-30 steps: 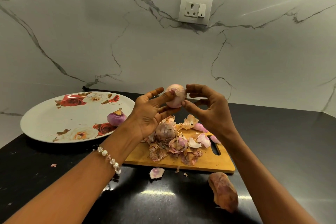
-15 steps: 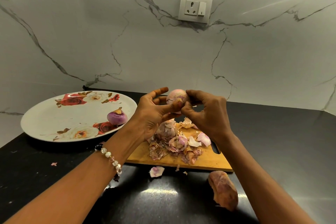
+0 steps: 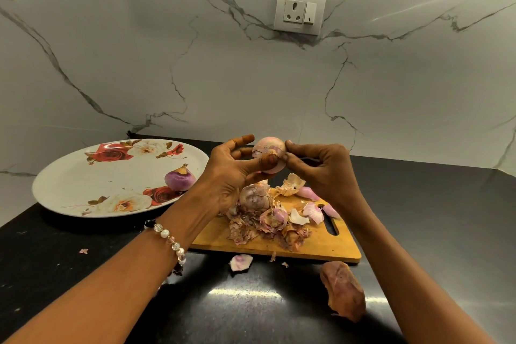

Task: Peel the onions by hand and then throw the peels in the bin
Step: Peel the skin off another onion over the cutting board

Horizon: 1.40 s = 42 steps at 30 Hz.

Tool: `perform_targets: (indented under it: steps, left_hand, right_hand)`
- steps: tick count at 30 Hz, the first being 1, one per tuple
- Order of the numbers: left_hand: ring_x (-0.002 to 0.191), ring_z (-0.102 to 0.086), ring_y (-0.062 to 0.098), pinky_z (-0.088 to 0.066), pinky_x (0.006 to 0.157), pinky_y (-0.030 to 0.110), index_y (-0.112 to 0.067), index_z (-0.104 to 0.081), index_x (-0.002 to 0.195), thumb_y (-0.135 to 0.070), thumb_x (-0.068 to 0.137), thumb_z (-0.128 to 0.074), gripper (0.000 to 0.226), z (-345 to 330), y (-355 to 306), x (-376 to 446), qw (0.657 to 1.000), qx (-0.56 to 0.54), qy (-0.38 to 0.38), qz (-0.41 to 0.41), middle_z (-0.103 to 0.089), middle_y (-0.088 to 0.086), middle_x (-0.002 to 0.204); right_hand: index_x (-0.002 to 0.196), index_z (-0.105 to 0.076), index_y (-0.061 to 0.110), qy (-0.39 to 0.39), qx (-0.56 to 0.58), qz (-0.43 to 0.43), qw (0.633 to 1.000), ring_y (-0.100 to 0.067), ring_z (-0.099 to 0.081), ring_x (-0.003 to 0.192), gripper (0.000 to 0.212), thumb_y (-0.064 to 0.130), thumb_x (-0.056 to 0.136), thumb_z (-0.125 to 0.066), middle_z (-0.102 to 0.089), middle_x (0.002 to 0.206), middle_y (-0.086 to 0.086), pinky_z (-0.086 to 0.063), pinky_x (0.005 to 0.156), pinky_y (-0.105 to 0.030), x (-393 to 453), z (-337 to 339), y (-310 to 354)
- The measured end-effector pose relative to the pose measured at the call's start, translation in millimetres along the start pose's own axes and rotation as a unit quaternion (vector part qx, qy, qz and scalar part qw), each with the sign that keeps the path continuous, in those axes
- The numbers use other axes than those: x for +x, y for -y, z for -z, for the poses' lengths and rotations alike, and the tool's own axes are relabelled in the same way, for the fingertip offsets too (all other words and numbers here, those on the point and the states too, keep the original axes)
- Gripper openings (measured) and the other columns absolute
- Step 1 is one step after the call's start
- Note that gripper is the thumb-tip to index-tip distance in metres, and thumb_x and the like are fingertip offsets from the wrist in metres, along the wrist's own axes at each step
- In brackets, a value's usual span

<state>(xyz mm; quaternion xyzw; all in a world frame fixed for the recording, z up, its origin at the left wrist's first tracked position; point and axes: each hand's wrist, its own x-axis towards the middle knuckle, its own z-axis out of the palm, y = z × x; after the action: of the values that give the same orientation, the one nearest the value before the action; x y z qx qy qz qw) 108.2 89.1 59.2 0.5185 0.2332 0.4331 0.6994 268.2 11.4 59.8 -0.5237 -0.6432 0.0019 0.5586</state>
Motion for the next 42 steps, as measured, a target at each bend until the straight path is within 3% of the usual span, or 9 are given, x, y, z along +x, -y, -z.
perform_targets:
  steps: [4, 10, 17, 21, 25, 30, 36, 42]
  left_hand:
    - [0.100, -0.067, 0.033, -0.060, 0.075, 0.044, -0.007, -0.050, 0.130, -0.010, 0.053, -0.078, 0.082, -1, 1, -1, 1.000, 0.009, -0.002, -0.006, -0.064, 0.016, 0.116]
    - [0.101, -0.066, 0.031, -0.059, 0.077, 0.045, -0.011, -0.052, 0.129, -0.011, 0.052, -0.076, 0.081, -4, 1, -1, 1.000, 0.007, -0.010, -0.018, -0.063, 0.011, 0.117]
    - [0.104, -0.065, 0.034, -0.058, 0.077, 0.046, -0.009, -0.050, 0.130, -0.010, 0.054, -0.075, 0.081, -2, 0, -2, 1.000, -0.022, -0.007, 0.001, -0.062, 0.015, 0.120]
    - [0.093, -0.069, 0.034, -0.061, 0.066, 0.040, -0.004, -0.050, 0.130, -0.008, 0.059, -0.074, 0.075, -2, -2, -3, 0.996, -0.083, 0.002, 0.027, -0.064, 0.018, 0.114]
    - [0.089, -0.070, 0.036, -0.060, 0.067, 0.043, 0.002, -0.050, 0.130, -0.008, 0.063, -0.072, 0.072, -2, -1, -2, 0.991, -0.127, 0.010, 0.049, -0.064, 0.023, 0.113]
    - [0.088, -0.070, 0.035, -0.061, 0.067, 0.043, -0.002, -0.049, 0.130, -0.010, 0.059, -0.073, 0.075, -2, -1, -2, 0.995, -0.095, 0.002, 0.034, -0.065, 0.018, 0.107]
    - [0.085, -0.071, 0.033, -0.061, 0.064, 0.040, -0.003, -0.050, 0.129, -0.012, 0.061, -0.075, 0.072, -2, 0, -3, 0.998, -0.053, 0.000, 0.024, -0.067, 0.014, 0.101]
    - [0.089, -0.070, 0.034, -0.061, 0.066, 0.041, -0.005, -0.050, 0.128, -0.013, 0.063, -0.075, 0.070, -5, 1, -3, 0.999, -0.035, -0.012, 0.013, -0.066, 0.018, 0.109]
  right_hand:
    - [0.108, -0.069, -0.001, -0.040, 0.000, -0.006, 0.999, 0.003, -0.069, 0.084, 0.028, 0.003, 0.081, -0.074, -0.069, 0.095, 0.002, -0.055, 0.075, -0.013, -4, -12, -1]
    - [0.107, -0.069, -0.004, -0.090, -0.029, 0.026, 0.995, -0.008, -0.069, 0.087, 0.027, 0.002, 0.081, -0.075, -0.068, 0.096, 0.002, -0.055, 0.078, -0.015, -5, -19, 3]
    - [0.107, -0.068, 0.002, -0.078, -0.010, 0.010, 0.997, 0.003, -0.068, 0.082, 0.025, -0.002, 0.083, -0.071, -0.070, 0.095, 0.000, -0.055, 0.073, -0.013, -3, -12, -2]
    - [0.110, -0.068, 0.004, -0.063, 0.017, -0.007, 0.998, -0.010, -0.072, 0.085, 0.025, -0.002, 0.086, -0.067, -0.073, 0.098, -0.009, -0.057, 0.076, -0.019, 0, -4, -6]
    - [0.118, -0.065, 0.001, -0.036, 0.038, -0.030, 0.998, -0.014, -0.072, 0.093, 0.030, 0.002, 0.088, -0.066, -0.071, 0.107, -0.009, -0.058, 0.082, -0.025, 2, -1, -7]
    - [0.118, -0.065, 0.004, -0.024, 0.021, -0.002, 1.000, -0.007, -0.070, 0.095, 0.038, 0.014, 0.082, -0.072, -0.070, 0.107, -0.003, -0.056, 0.081, -0.019, 1, -3, -1]
    - [0.108, -0.067, 0.008, -0.034, 0.020, 0.018, 0.999, -0.005, -0.071, 0.090, 0.027, 0.006, 0.082, -0.073, -0.073, 0.101, -0.010, -0.056, 0.077, -0.017, 0, -2, 0]
    - [0.105, -0.072, 0.003, -0.071, -0.040, 0.063, 0.995, -0.010, -0.071, 0.085, 0.023, 0.004, 0.082, -0.074, -0.071, 0.097, -0.001, -0.056, 0.077, -0.017, -4, -10, -1]
